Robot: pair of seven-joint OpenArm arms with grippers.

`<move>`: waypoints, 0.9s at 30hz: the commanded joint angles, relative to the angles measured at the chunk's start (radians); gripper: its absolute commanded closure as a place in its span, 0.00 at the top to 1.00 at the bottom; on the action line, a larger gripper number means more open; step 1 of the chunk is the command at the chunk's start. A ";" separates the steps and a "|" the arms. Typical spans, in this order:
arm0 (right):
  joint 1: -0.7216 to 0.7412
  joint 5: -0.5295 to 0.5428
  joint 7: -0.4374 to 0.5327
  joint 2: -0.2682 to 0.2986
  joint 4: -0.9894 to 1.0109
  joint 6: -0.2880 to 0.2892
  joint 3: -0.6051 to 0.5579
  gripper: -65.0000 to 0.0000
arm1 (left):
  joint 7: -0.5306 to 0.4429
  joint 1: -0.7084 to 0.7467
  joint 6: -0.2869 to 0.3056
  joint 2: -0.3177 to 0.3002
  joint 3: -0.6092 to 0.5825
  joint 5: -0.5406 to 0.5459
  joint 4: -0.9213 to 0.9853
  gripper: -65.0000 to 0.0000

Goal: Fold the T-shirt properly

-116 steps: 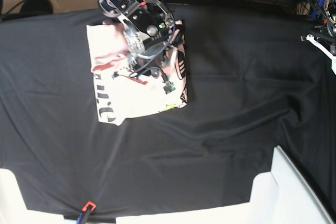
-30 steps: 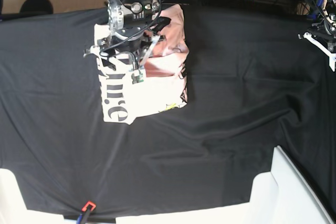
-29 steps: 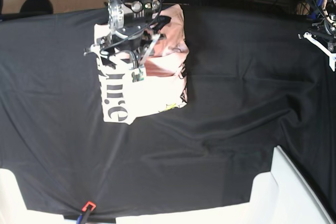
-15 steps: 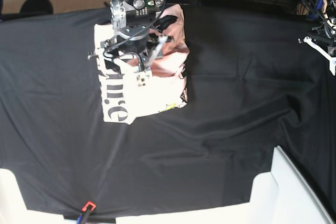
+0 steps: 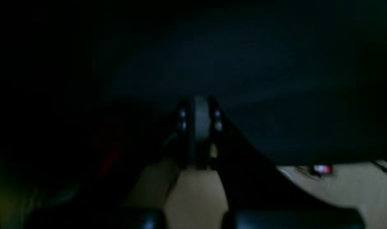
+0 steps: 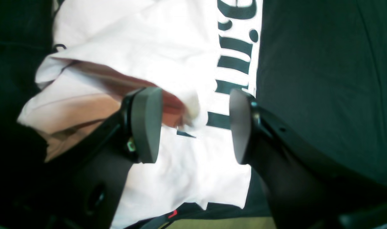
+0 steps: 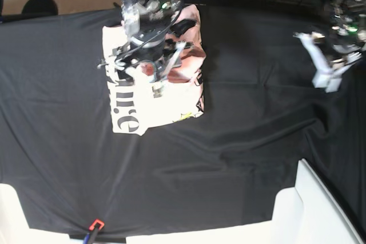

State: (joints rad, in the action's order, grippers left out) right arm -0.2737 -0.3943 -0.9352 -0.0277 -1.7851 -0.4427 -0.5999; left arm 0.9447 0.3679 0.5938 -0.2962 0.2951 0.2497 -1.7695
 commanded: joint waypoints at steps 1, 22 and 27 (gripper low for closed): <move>0.017 -0.042 0.020 0.007 -0.014 -0.021 0.065 0.50 | 0.023 0.000 0.007 0.002 -0.006 -0.016 -0.045 0.07; 0.007 -0.042 0.130 -0.002 0.064 0.146 0.423 0.50 | 0.267 -0.188 0.010 0.070 -0.118 -0.094 -0.181 0.42; 0.015 -0.042 0.132 -0.007 0.064 0.147 0.363 0.50 | 0.190 -0.178 -0.039 0.044 0.066 -0.367 -0.023 0.13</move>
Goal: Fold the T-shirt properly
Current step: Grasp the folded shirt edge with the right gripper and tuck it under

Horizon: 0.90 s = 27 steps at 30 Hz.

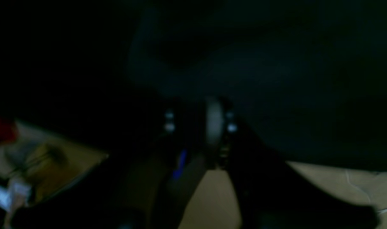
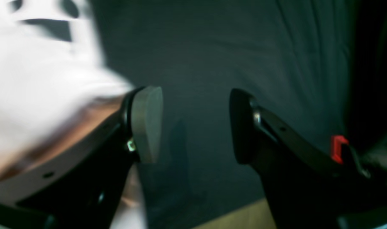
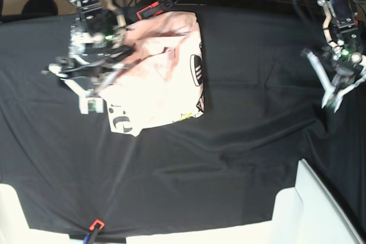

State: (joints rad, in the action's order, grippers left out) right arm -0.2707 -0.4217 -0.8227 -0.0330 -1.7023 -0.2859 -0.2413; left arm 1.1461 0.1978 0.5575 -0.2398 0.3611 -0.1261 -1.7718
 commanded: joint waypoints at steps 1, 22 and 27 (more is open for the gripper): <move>0.018 -0.015 0.019 -0.002 -0.018 -0.009 -0.005 0.50 | -0.051 -0.007 -0.003 -0.019 0.032 -0.030 0.014 0.12; -0.046 -0.018 -0.060 0.008 -0.147 -0.008 -0.020 0.50 | -0.220 0.067 -0.003 -0.037 0.362 -0.109 0.138 0.12; -0.095 -0.015 -0.056 0.003 -0.169 -0.008 -0.020 0.50 | -0.222 0.067 -0.003 -0.037 0.362 -0.109 0.138 0.12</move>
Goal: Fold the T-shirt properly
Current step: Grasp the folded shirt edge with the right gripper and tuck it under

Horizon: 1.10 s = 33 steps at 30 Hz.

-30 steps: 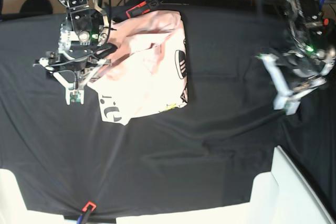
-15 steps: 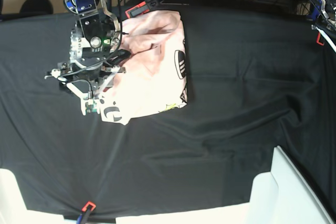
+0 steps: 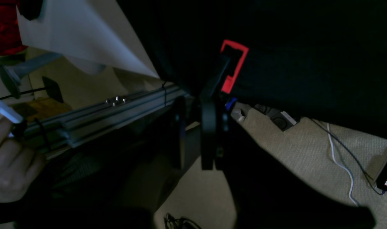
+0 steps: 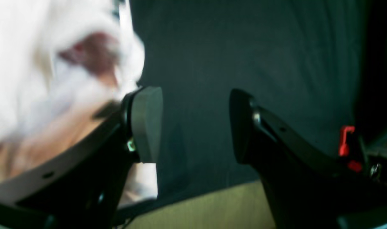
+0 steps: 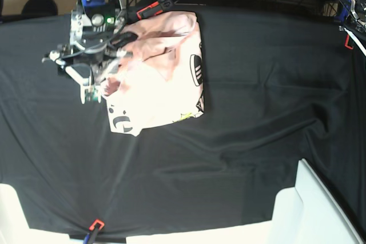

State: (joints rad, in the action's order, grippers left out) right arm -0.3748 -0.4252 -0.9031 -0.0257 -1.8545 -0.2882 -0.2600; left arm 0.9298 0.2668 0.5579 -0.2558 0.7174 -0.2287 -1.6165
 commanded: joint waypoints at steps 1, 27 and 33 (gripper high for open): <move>0.003 -0.011 0.026 -0.004 -0.017 -0.006 -0.003 0.50 | -0.005 -0.004 -0.003 -0.020 0.006 -0.007 -0.017 0.12; 0.106 -0.011 0.032 -0.016 0.098 -0.007 -0.118 0.50 | -0.007 0.006 -0.003 -0.020 0.006 -0.007 -0.015 0.12; 0.129 -0.011 0.032 -0.015 0.102 -0.004 -0.121 0.48 | -0.008 -0.001 -0.003 -0.020 0.006 -0.007 0.038 0.12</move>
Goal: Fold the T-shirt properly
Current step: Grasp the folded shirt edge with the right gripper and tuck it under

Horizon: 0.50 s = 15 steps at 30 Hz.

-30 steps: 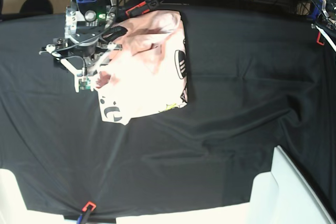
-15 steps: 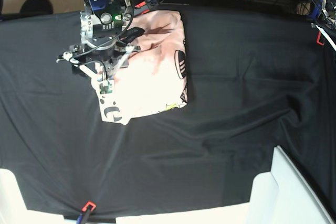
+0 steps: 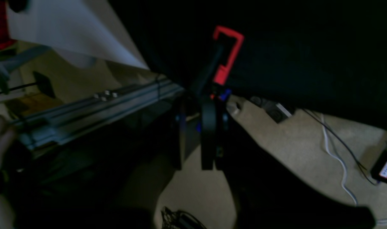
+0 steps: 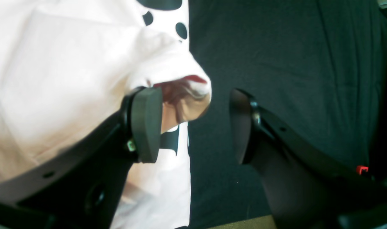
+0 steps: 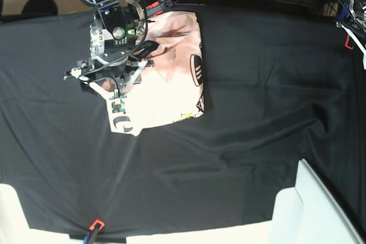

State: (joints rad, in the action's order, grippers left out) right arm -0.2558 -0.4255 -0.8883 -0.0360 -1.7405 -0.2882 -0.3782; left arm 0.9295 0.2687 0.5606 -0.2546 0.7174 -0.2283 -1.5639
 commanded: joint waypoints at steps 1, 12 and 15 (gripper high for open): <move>0.013 -0.011 0.018 -0.003 -0.006 -0.004 -0.003 0.46 | -0.008 -0.003 -0.006 -0.022 0.006 -0.007 -0.008 0.12; 0.034 -0.011 0.065 0.009 0.099 0.103 -0.003 0.00 | -0.008 -0.004 -0.006 -0.022 0.006 -0.007 -0.007 0.12; 0.034 -0.011 0.065 0.008 0.083 0.103 -0.003 0.00 | -0.008 -0.004 -0.006 -0.022 0.006 -0.007 -0.007 0.12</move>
State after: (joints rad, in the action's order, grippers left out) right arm -0.2333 -0.4236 -0.8402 -0.0200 -1.6348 -0.1802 -0.3782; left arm 0.9260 0.2665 0.5602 -0.2550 0.7174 -0.2279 -1.5547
